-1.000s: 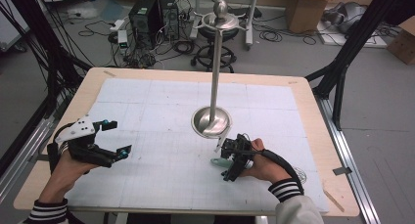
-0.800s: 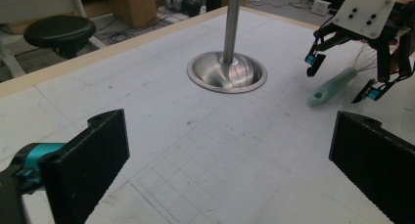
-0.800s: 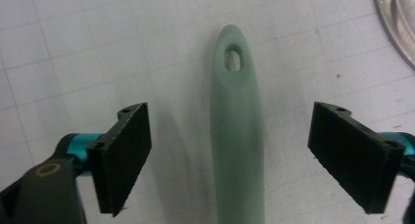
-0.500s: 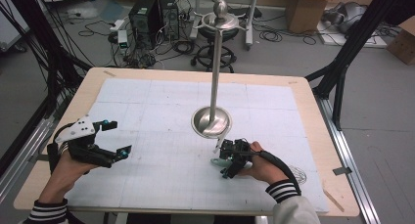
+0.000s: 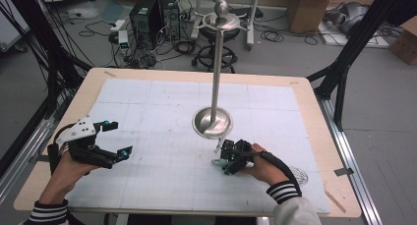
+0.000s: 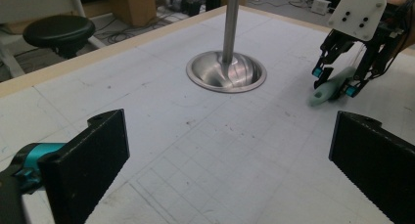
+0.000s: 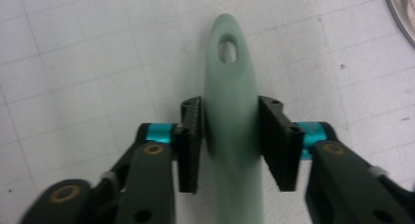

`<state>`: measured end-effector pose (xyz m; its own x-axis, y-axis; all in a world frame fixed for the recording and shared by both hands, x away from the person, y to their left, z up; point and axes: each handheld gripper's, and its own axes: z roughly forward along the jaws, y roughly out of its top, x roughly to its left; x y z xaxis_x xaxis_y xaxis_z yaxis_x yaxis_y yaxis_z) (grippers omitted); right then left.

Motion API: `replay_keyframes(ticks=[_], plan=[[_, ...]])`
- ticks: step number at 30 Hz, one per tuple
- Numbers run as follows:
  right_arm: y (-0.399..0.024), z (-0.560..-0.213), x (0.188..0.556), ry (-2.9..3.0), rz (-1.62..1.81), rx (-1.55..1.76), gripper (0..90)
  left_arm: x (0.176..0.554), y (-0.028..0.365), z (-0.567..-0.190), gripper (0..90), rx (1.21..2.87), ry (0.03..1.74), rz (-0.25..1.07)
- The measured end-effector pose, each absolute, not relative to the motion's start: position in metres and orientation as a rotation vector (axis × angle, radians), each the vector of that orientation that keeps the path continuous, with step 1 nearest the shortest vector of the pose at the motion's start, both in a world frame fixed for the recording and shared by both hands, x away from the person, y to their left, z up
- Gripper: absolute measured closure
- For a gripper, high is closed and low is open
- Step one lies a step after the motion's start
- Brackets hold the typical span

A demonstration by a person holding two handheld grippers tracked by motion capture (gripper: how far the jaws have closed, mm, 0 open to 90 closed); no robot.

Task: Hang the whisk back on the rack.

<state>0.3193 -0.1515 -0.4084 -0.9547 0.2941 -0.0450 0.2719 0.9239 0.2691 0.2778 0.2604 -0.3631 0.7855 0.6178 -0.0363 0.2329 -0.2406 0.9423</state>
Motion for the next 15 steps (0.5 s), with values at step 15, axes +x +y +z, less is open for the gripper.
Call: replay_keyframes(ticks=[15], plan=[[-0.1539,-0.4005,0.3197,2.985,0.409,0.409,66.0,0.2776,0.2615,-0.3626,1.7,1.815,0.655,0.415]])
